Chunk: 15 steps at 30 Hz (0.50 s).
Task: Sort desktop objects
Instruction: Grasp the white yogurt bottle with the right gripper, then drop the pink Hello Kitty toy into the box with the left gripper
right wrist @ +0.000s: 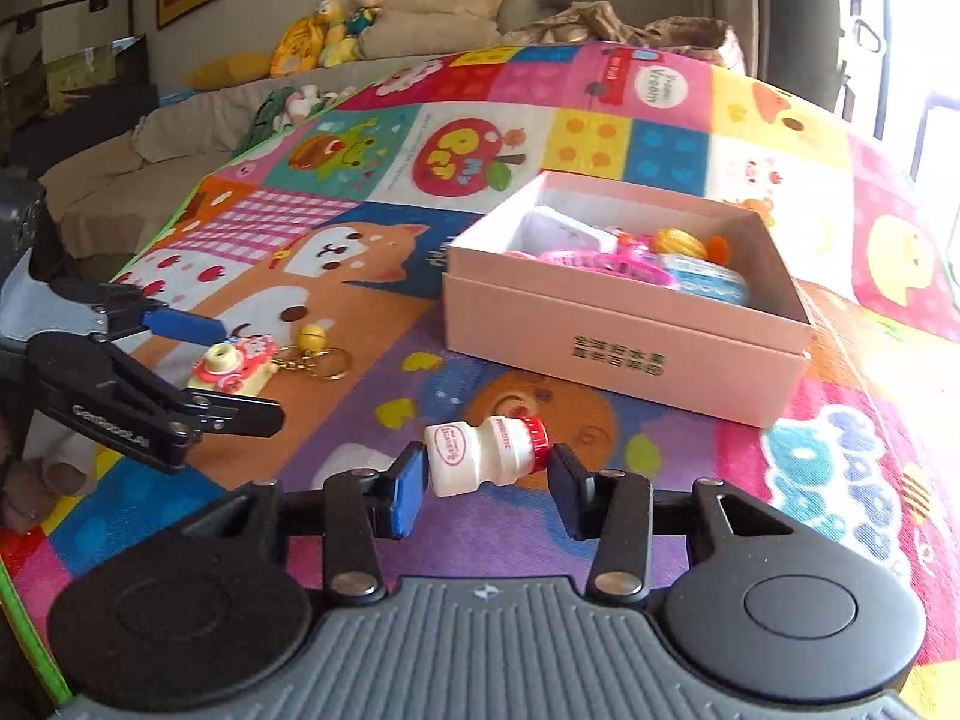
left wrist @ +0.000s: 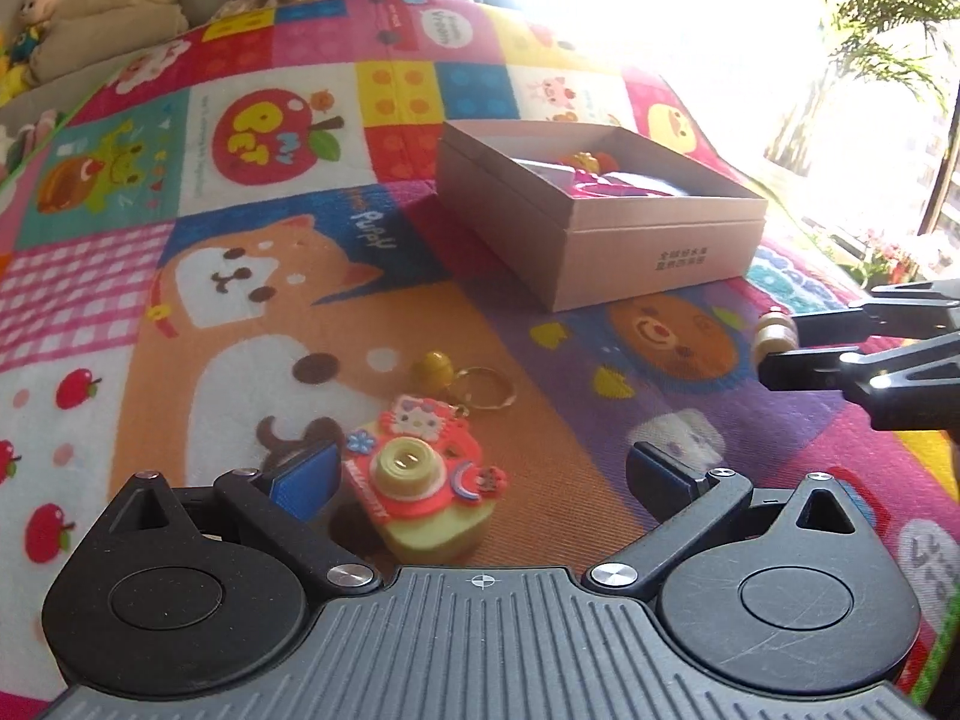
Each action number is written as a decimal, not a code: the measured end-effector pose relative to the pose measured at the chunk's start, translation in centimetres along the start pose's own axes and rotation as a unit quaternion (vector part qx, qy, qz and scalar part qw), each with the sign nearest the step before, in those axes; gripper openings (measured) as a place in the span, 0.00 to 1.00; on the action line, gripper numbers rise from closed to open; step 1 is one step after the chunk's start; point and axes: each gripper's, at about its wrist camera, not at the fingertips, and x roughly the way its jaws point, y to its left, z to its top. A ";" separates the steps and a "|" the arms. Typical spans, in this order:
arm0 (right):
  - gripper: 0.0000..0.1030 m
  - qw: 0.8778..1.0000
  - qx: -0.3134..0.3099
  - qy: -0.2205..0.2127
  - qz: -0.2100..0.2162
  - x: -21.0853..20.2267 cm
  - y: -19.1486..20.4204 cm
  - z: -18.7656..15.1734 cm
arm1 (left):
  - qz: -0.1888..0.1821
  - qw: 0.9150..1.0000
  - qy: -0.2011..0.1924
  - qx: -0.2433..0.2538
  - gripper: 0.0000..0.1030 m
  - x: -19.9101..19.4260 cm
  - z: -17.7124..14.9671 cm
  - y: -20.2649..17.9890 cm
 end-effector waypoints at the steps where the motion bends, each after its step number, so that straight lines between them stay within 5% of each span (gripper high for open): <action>1: 0.43 1.000 0.011 0.002 -0.011 -0.1 -0.7 -0.3 | -0.026 1.000 0.003 -0.004 1.00 -0.5 -0.3 -0.5; 4: 0.43 0.999 0.031 0.012 -0.035 -0.1 -2.0 -1.2 | -0.099 0.995 0.007 0.012 1.00 -1.9 -1.3 -2.1; 6: 0.43 0.998 0.042 0.020 -0.042 0.2 -2.6 -1.7 | -0.108 0.994 -0.003 0.036 1.00 -2.7 -1.7 -3.1; 10: 0.43 0.998 0.037 0.018 -0.046 0.6 -2.2 -2.1 | -0.035 0.996 -0.015 0.078 1.00 -2.3 -1.3 -4.0; 15: 0.43 0.998 0.034 0.015 -0.041 0.7 -1.7 -2.1 | 0.009 0.999 0.007 0.047 1.00 -0.1 -0.1 -2.7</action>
